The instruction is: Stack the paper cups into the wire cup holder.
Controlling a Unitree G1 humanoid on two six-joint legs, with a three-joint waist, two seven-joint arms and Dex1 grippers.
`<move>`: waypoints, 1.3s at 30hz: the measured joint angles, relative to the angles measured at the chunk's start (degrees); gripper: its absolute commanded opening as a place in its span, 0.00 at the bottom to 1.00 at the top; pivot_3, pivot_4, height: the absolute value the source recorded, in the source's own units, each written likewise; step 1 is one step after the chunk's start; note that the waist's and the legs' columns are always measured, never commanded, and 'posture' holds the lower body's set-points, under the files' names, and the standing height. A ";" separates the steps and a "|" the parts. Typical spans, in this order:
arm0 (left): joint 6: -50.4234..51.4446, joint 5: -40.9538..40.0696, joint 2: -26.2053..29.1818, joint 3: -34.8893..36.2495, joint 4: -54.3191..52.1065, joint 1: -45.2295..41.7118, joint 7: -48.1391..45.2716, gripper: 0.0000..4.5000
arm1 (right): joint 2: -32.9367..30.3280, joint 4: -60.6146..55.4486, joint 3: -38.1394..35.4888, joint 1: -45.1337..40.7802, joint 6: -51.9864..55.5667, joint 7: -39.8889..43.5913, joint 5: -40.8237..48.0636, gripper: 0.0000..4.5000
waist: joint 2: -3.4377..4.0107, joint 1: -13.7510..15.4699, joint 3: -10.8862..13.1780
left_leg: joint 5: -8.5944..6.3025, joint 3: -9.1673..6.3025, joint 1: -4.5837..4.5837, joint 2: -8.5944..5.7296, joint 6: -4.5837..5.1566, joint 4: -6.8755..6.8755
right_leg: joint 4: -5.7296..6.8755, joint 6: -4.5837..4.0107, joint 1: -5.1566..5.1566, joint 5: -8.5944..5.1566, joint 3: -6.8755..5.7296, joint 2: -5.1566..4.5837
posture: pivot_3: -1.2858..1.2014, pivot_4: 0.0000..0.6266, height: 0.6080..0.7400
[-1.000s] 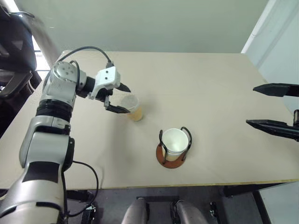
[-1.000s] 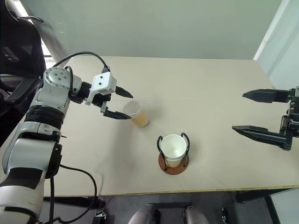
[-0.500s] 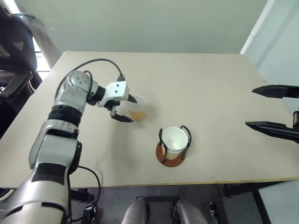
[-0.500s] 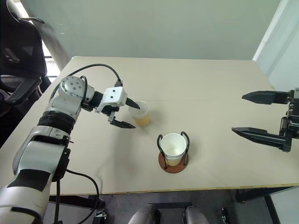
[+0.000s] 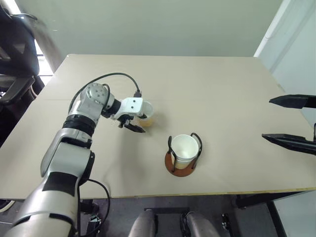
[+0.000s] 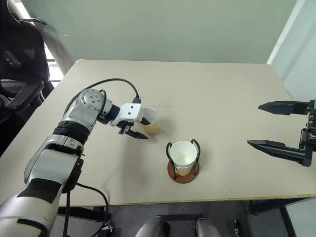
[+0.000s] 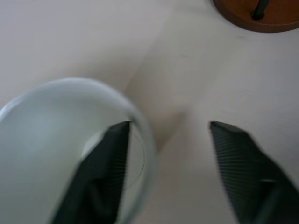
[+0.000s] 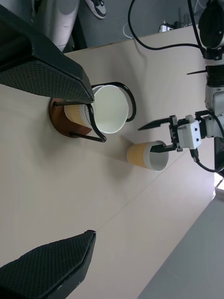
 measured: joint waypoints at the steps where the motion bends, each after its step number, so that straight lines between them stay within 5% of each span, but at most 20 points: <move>1: -0.12 0.32 0.00 0.00 0.13 0.00 0.03 0.29 | 0.00 -0.14 -0.16 0.05 0.01 -0.01 0.00 1.00 | 0.00 0.00 0.00 | 0.00 0.00 0.00 0.00 0.00 0.00 | 0.00 0.00 0.00 0.00 0.00 0.00 | 0.52 0.24 1.00; 5: -1.03 0.94 0.17 -0.03 0.68 -0.39 1.14 0.01 | 0.02 -0.48 -0.55 0.11 0.01 -0.06 -0.01 1.00 | 0.00 0.00 0.00 | 0.00 0.00 0.00 0.00 0.00 0.01 | 0.00 0.00 0.01 0.00 0.00 0.00 | 0.52 0.24 1.00; 15: 1.98 -3.41 2.27 0.04 -0.74 -3.12 -2.84 0.01 | 0.00 -0.13 -1.49 0.07 0.12 0.48 0.16 1.00 | -0.04 0.01 0.03 | 0.00 0.02 -0.05 0.00 0.00 0.01 | -0.02 0.02 -0.02 0.01 0.02 0.00 | 0.52 0.24 1.00; 24: 26.30 -45.31 9.28 -8.20 -35.44 -18.03 -3.34 0.01 | -1.36 1.14 -9.09 -5.48 5.08 -0.66 9.87 1.00 | -0.02 -0.04 -0.04 | -0.21 0.23 0.16 -0.06 0.22 -0.02 | -0.26 0.12 0.25 -0.22 0.20 -0.03 | 0.52 0.24 1.00; 32: 23.06 -57.82 14.45 -30.52 -46.78 -16.78 -3.41 0.01 | -0.95 -2.01 -17.41 -0.95 12.15 -2.49 12.66 1.00 | 0.22 -0.18 0.01 | -0.32 0.66 0.54 0.09 0.25 -0.06 | 0.10 0.08 0.36 -0.57 0.34 -0.04 | 0.52 0.24 1.00; 39: 16.61 -60.76 16.91 -40.74 -47.39 -19.45 -3.41 0.01 | -0.27 -5.24 -23.14 2.67 15.39 -4.35 13.63 1.00 | 0.23 -0.31 0.01 | -0.53 0.81 0.52 0.08 0.38 -0.02 | 0.03 0.06 0.36 -0.55 0.41 -0.09 | 0.52 0.24 1.00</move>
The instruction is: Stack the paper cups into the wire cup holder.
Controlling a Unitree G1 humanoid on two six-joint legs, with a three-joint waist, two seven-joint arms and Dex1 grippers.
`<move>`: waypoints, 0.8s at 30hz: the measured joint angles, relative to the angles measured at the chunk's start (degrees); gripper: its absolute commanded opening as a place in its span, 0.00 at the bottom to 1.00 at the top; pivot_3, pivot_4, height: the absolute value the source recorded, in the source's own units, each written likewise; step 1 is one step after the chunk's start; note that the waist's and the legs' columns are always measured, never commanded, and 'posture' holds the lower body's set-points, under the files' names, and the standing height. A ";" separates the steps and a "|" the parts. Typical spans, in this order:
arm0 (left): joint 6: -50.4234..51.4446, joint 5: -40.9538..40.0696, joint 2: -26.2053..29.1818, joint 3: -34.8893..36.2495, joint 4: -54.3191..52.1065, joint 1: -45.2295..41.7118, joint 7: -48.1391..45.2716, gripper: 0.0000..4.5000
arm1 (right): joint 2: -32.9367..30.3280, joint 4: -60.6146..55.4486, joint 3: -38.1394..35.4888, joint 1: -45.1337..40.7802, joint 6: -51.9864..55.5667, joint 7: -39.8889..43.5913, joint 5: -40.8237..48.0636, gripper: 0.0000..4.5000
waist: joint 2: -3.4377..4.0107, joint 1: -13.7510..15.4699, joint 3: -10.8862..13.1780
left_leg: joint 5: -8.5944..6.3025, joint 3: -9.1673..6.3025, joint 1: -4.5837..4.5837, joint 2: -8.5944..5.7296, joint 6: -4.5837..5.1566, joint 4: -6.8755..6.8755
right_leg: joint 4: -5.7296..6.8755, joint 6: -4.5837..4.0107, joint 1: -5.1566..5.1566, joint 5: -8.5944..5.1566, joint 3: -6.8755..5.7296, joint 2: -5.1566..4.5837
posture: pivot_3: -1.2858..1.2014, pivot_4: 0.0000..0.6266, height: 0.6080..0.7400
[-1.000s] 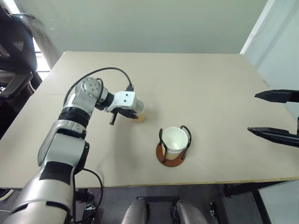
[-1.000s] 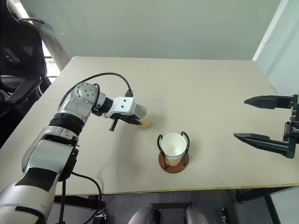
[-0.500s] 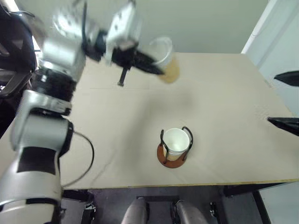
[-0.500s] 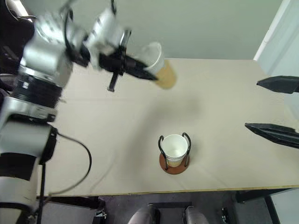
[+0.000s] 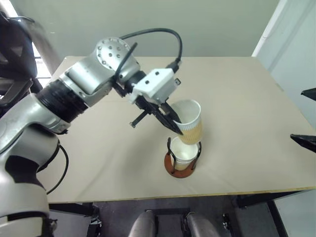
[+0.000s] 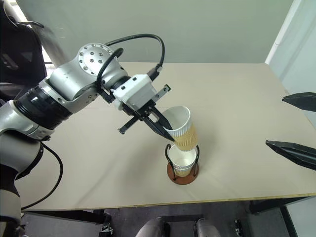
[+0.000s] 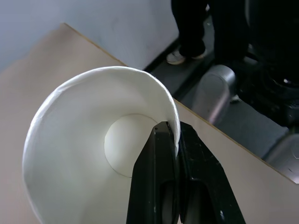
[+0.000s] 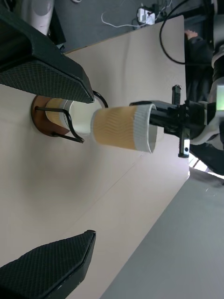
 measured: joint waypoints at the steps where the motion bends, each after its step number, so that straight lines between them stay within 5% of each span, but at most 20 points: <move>1: -0.63 -0.13 0.01 -1.01 0.05 -0.27 0.00 0.01 | 0.02 -0.24 -0.23 0.26 0.12 -0.19 0.01 1.00 | 0.00 0.02 0.00 | -0.02 0.00 -0.01 0.00 0.02 0.00 | -0.01 0.00 0.00 0.01 0.00 -0.01 | 0.52 0.24 1.00; 16: -8.46 3.80 -4.57 -11.78 6.70 -2.35 -0.01 0.01 | 0.22 -2.07 -4.59 3.89 1.12 -1.32 0.17 1.00 | -0.01 0.04 0.01 | -0.11 0.09 -0.07 0.00 0.08 0.00 | -0.04 0.03 -0.05 0.03 0.01 -0.02 | 0.52 0.24 1.00; 19: -8.48 3.61 -5.09 -12.04 7.16 -2.39 -0.01 0.15 | 0.63 -2.83 -4.95 4.93 1.12 -1.57 0.19 1.00 | -0.01 0.06 0.01 | -0.13 0.09 -0.08 0.00 0.10 0.00 | -0.06 0.03 -0.05 0.03 0.01 -0.03 | 0.52 0.24 1.00; 24: -8.45 3.34 -5.75 -12.00 7.24 -2.39 -0.02 0.52 | 1.31 -3.32 -5.34 5.86 1.11 -2.01 0.56 1.00 | -0.01 0.06 0.01 | -0.13 0.11 -0.08 0.00 0.10 0.00 | -0.06 0.03 -0.05 0.03 0.02 -0.03 | 0.52 0.24 1.00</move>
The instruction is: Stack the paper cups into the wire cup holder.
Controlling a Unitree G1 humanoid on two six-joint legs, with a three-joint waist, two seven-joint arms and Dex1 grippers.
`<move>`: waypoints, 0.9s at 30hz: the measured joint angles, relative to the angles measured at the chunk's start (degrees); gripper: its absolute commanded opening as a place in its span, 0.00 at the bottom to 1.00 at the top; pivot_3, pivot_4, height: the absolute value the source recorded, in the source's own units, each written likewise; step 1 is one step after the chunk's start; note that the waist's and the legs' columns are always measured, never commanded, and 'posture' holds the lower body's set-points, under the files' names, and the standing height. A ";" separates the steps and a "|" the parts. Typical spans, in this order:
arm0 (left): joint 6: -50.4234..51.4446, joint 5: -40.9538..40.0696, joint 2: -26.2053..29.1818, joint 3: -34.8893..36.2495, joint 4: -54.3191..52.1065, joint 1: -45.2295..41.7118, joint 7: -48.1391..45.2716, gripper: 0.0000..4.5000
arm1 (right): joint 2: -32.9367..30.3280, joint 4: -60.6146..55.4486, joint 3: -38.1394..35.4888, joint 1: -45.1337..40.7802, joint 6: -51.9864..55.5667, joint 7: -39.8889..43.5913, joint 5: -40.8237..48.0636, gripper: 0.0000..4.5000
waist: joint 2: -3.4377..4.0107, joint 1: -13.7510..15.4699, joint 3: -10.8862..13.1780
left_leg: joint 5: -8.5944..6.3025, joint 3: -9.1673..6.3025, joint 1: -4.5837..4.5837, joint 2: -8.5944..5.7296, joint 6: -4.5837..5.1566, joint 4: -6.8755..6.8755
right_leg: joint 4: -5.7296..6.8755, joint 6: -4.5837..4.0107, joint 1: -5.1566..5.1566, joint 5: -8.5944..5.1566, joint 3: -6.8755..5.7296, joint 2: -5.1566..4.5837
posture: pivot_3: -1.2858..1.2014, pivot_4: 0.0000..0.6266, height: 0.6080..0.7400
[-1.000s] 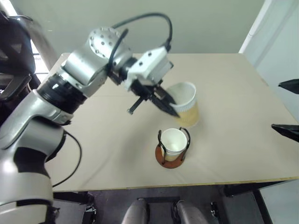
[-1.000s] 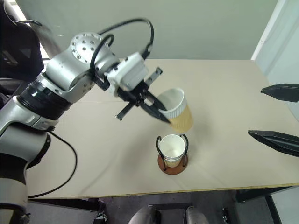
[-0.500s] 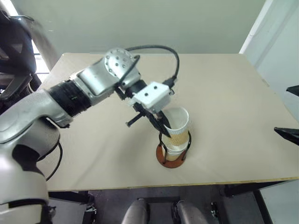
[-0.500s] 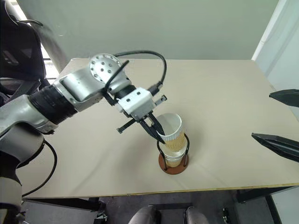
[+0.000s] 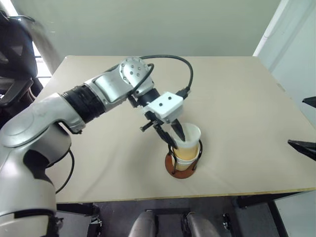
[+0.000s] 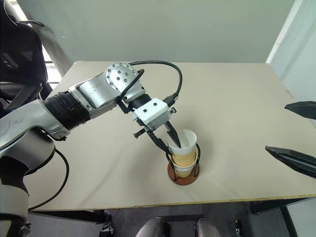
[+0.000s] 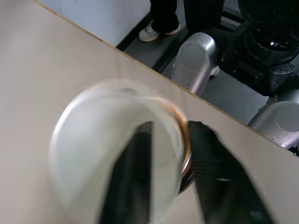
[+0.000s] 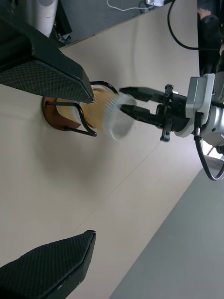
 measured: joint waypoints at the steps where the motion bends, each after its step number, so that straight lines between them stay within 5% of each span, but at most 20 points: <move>1: 0.00 -0.01 -0.18 0.02 0.05 0.00 0.00 0.60 | 0.01 -0.13 0.00 0.21 0.00 -0.02 0.03 1.00 | 0.00 0.00 0.00 | 0.00 0.00 0.00 0.00 0.00 0.00 | 0.00 0.00 0.00 0.00 0.00 0.00 | 0.52 0.24 1.00; 6: 0.49 0.00 -1.05 1.79 0.37 0.11 -0.01 1.00 | 0.23 -0.23 0.09 0.69 -0.84 -0.07 -0.10 1.00 | 0.00 -0.01 0.00 | 0.00 0.02 0.00 0.00 0.00 0.00 | 0.00 0.00 0.00 0.00 0.01 0.00 | 0.52 0.24 1.00; 9: 1.62 0.35 -1.57 4.46 1.28 0.61 -0.06 1.00 | 0.38 -0.11 1.13 1.02 -2.14 0.08 -0.70 1.00 | 0.00 -0.01 0.00 | 0.00 0.01 0.00 0.00 0.00 0.01 | 0.00 0.01 0.01 0.00 0.01 0.00 | 0.52 0.24 1.00; 15: 6.42 5.63 -5.57 23.50 11.17 4.84 0.59 1.00 | 0.50 2.52 10.94 2.03 -9.78 0.81 -8.82 1.00 | -0.02 -0.16 0.02 | 0.00 0.05 0.02 0.01 0.01 0.07 | 0.00 0.07 0.00 0.06 0.01 0.00 | 0.52 0.24 1.00; 20: 12.70 12.63 2.30 37.97 13.19 12.92 7.13 1.00 | -0.20 10.71 21.96 3.99 -18.94 4.41 -20.34 1.00 | 0.20 -1.02 -0.10 | 0.04 0.12 0.28 0.03 -0.07 -0.01 | 0.07 0.02 0.00 0.08 0.01 0.01 | 0.52 0.24 1.00; 27: 25.77 17.38 14.65 57.07 3.56 38.54 22.93 1.00 | -5.34 24.72 40.29 1.85 -33.11 8.76 -37.13 1.00 | 0.20 -1.11 -0.08 | 0.49 0.16 0.34 0.13 -0.79 -0.13 | 0.01 0.00 -0.01 0.03 0.01 0.06 | 0.52 0.24 1.00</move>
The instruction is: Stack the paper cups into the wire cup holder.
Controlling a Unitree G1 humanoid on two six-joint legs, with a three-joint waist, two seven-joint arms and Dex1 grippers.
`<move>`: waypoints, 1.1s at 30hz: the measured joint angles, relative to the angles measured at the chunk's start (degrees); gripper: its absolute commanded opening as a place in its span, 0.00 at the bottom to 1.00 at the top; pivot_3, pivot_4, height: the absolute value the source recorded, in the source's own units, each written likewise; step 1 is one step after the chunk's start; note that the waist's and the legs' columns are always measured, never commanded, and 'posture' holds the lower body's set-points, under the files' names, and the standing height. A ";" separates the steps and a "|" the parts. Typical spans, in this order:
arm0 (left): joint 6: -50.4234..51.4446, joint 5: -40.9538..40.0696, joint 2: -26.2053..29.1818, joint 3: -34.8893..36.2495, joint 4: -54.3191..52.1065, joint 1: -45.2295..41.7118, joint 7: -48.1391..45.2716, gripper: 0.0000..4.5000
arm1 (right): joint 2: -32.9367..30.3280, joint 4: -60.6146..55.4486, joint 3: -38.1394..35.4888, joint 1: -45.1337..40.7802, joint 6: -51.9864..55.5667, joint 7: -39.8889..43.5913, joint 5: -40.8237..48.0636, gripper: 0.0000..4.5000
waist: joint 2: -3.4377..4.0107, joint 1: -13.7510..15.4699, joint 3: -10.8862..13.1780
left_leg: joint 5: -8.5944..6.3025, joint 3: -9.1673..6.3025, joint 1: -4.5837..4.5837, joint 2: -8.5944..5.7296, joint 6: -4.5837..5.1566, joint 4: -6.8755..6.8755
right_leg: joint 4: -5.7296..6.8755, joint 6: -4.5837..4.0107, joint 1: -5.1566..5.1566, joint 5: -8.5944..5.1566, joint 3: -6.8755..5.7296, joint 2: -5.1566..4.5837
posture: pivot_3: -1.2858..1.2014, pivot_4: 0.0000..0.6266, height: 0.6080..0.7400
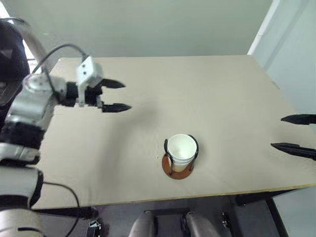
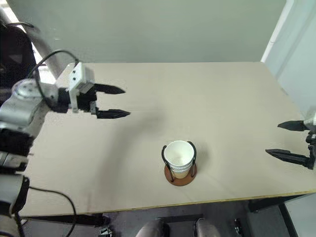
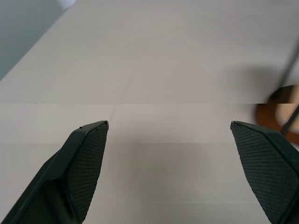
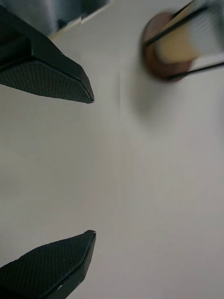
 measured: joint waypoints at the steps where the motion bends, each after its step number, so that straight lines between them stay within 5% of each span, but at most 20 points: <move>1: 1.95 -0.13 0.82 3.50 -2.79 4.28 2.87 1.00 | -0.12 1.67 2.56 -2.16 -1.06 -0.11 -1.12 1.00 | 0.00 0.07 0.00 | -0.01 0.03 0.01 0.00 0.01 0.01 | -0.01 0.00 0.05 0.00 0.02 -0.02 | 0.52 0.24 1.00; 9: 16.79 -4.63 -0.71 26.40 -26.32 35.23 19.10 1.00 | 0.17 13.49 19.11 -20.67 -7.28 2.30 -6.76 1.00 | -0.27 -0.09 0.08 | 0.00 0.28 0.26 0.03 0.03 -0.05 | 0.10 -0.27 0.13 -0.13 0.10 -0.03 | 0.52 0.24 1.00; 24: 22.77 -3.29 -11.74 39.79 -40.30 39.20 37.86 1.00 | 16.74 31.82 35.02 -48.17 -13.44 3.67 -17.00 1.00 | -0.56 -0.93 0.18 | 0.74 0.31 0.82 0.08 0.20 -0.69 | 0.38 -1.49 0.06 0.70 0.21 0.03 | 0.52 0.24 1.00; 33: 22.73 -1.65 -13.74 40.39 -43.46 42.90 39.45 1.00 | 21.96 39.97 37.04 -51.78 -15.92 2.43 -20.94 1.00 | -0.63 -0.81 0.24 | 0.85 0.29 0.80 0.09 0.00 -1.17 | 0.39 -1.60 -0.11 0.68 0.17 0.03 | 0.52 0.24 1.00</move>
